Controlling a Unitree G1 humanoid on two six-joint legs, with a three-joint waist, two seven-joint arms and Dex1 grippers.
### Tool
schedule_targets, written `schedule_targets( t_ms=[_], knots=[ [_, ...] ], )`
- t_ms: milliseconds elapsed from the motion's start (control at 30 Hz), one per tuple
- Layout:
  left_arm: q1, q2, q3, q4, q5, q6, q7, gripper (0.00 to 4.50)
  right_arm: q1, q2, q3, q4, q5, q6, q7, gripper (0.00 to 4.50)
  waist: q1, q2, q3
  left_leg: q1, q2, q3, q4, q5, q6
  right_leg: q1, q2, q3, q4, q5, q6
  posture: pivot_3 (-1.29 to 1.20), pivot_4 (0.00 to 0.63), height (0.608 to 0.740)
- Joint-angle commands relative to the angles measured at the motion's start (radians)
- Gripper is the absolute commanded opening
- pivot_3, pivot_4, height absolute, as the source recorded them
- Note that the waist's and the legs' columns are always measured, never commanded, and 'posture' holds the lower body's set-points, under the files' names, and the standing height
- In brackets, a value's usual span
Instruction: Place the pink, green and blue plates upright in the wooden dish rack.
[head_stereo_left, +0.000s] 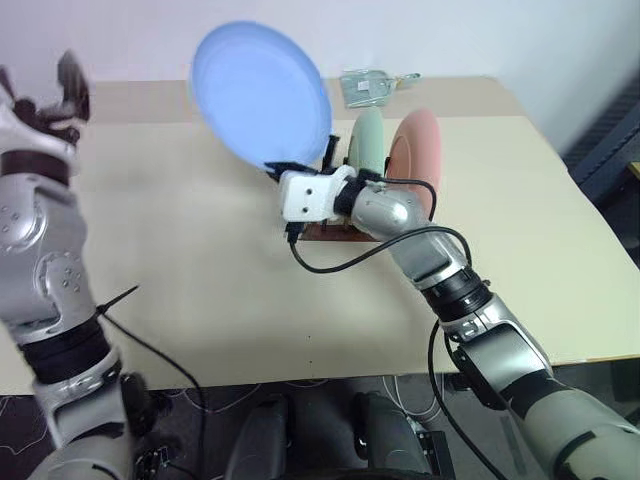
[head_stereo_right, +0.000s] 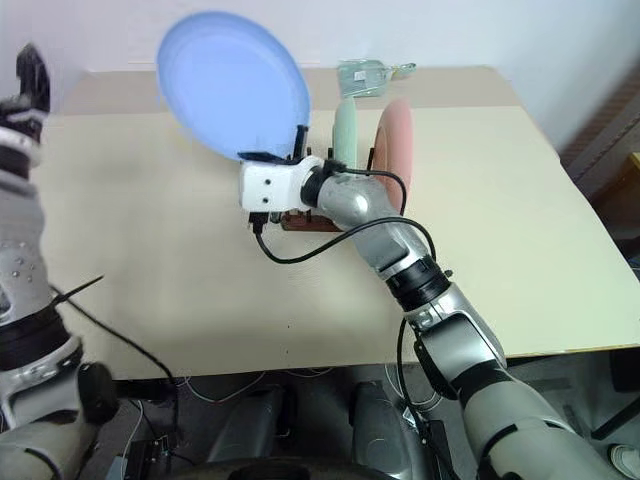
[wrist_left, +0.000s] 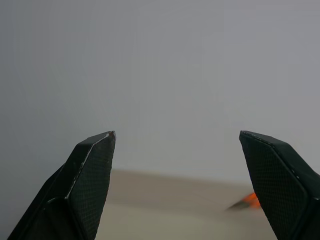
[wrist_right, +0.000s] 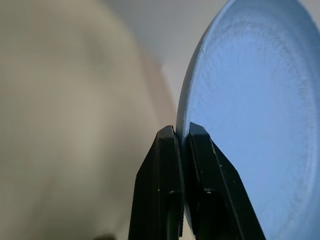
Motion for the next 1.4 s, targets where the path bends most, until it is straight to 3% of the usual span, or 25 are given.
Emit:
schedule_targets(
  t_ms=[33,167,300,533,900,1033,1200,1400],
  knots=[
    [0.097,-0.012,-0.089,-0.013,0.077,-0.090,-0.063,4.05,0.040,0.075,-0.100,-0.214,0.265,0.153,0.042,0.00,0.006,-0.001,0.000,0.000,0.000,0.000,0.000,0.000,0.000,0.000,0.000,0.000,0.000,0.000,0.000,0.00,0.150,0.738],
    [0.240,-0.066,-0.225,-0.027,0.143,-0.175,-0.136,4.05,0.130,0.144,-0.174,-0.407,0.527,0.427,0.024,0.00,0.007,-0.001,0.000,0.000,0.000,-0.002,0.000,-0.001,0.001,0.001,-0.004,-0.001,-0.001,0.000,0.000,0.00,0.150,0.738],
    [0.338,-0.181,-0.399,-0.015,0.167,-0.271,-0.193,4.05,0.215,0.269,-0.249,-0.471,0.727,0.625,-0.125,0.00,0.004,0.007,-0.007,0.002,0.001,-0.001,-0.004,-0.003,-0.002,0.000,-0.005,0.000,-0.003,0.000,-0.006,0.00,0.150,0.738],
    [0.352,-0.242,-0.447,-0.007,0.183,-0.304,-0.217,4.05,0.223,0.328,-0.332,-0.445,0.866,0.758,-0.249,0.00,0.000,0.007,-0.006,0.001,0.001,0.002,-0.010,0.001,-0.001,-0.008,-0.005,0.001,0.000,0.001,-0.005,0.00,0.150,0.738],
    [0.380,-0.248,-0.475,-0.067,0.164,-0.292,-0.293,4.05,0.185,0.291,-0.355,-0.328,0.875,0.809,-0.290,0.00,0.000,0.007,-0.006,0.000,0.001,0.003,-0.009,0.001,0.000,-0.006,-0.005,0.000,-0.002,0.001,-0.006,0.00,0.150,0.738],
    [0.392,-0.247,-0.486,-0.080,0.171,-0.288,-0.312,4.09,0.161,0.278,-0.359,-0.298,0.860,0.804,-0.293,1.43,0.000,0.007,-0.006,0.001,0.001,0.003,-0.009,0.001,0.000,-0.006,-0.005,0.000,-0.002,0.001,-0.006,0.00,0.150,0.738],
    [0.393,-0.252,-0.489,-0.079,0.173,-0.284,-0.321,4.09,0.130,0.238,-0.329,-0.294,0.800,0.758,-0.279,4.05,0.001,0.007,-0.006,0.000,0.001,0.003,-0.009,0.001,0.000,-0.006,-0.004,0.000,-0.002,0.001,-0.005,0.00,0.150,0.738],
    [0.390,-0.256,-0.497,-0.079,0.173,-0.280,-0.330,4.09,0.085,0.138,-0.230,-0.340,0.663,0.652,-0.225,4.05,0.001,0.007,-0.006,0.000,0.000,0.003,-0.009,0.001,0.000,-0.006,-0.003,0.000,-0.002,0.001,-0.005,0.00,0.150,0.738]
  ],
)
